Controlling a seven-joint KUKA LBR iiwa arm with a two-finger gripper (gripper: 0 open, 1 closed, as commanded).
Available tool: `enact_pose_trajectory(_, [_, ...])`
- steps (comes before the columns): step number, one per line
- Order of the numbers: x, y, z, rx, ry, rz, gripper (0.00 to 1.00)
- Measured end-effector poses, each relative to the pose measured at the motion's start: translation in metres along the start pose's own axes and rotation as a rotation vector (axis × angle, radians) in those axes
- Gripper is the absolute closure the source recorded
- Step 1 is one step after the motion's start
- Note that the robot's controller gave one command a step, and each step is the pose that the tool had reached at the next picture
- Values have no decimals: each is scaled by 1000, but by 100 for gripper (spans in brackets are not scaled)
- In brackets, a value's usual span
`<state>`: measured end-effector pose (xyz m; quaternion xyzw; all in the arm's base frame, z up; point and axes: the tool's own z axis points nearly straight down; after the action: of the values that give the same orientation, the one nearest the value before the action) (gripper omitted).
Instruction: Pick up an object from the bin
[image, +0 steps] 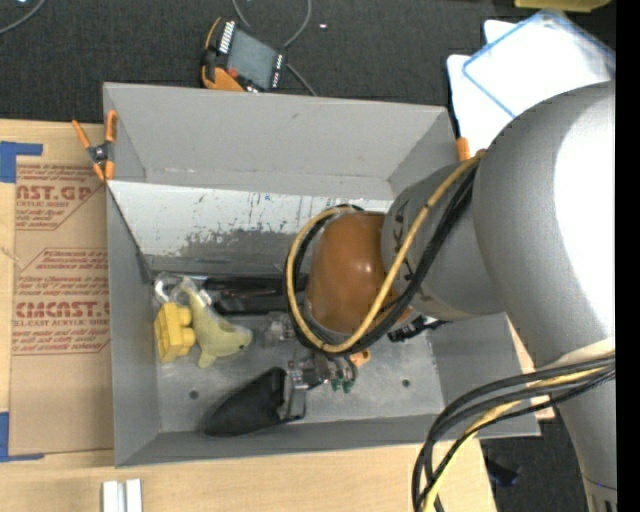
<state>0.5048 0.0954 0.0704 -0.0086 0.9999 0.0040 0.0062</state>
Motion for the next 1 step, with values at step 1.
enact_pose_trajectory(1, [-28,20,-67,-3,-9,-24,0])
